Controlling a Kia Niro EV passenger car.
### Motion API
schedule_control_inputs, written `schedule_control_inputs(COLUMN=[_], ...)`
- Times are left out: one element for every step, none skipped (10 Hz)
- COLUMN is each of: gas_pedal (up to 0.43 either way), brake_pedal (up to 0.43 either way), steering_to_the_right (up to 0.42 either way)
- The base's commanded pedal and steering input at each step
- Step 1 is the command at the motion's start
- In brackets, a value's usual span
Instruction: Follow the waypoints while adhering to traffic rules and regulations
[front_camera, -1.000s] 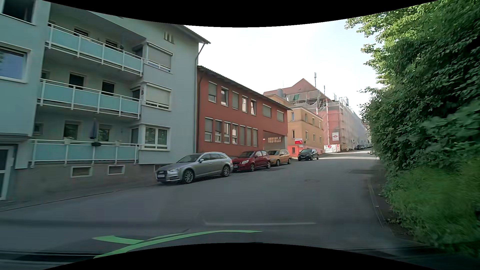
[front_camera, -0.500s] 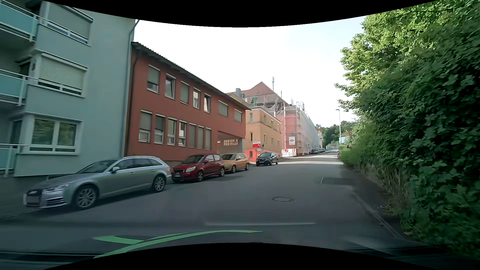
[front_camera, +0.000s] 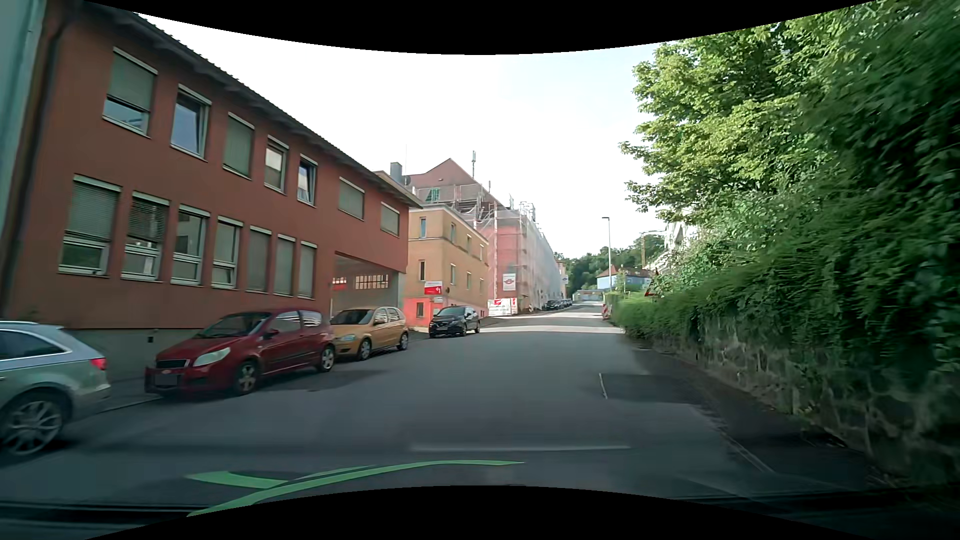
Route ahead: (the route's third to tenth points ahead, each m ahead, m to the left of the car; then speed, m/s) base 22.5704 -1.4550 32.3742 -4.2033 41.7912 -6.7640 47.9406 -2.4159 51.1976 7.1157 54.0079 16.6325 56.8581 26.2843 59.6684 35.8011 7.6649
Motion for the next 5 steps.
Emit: schedule_control_inputs(gas_pedal=[0.22, 0.22, 0.22, 0.22, 0.22], brake_pedal=[0.0, 0.0, 0.0, 0.0, 0.0], steering_to_the_right=[0.163, 0.15, 0.135, 0.116, 0.1])
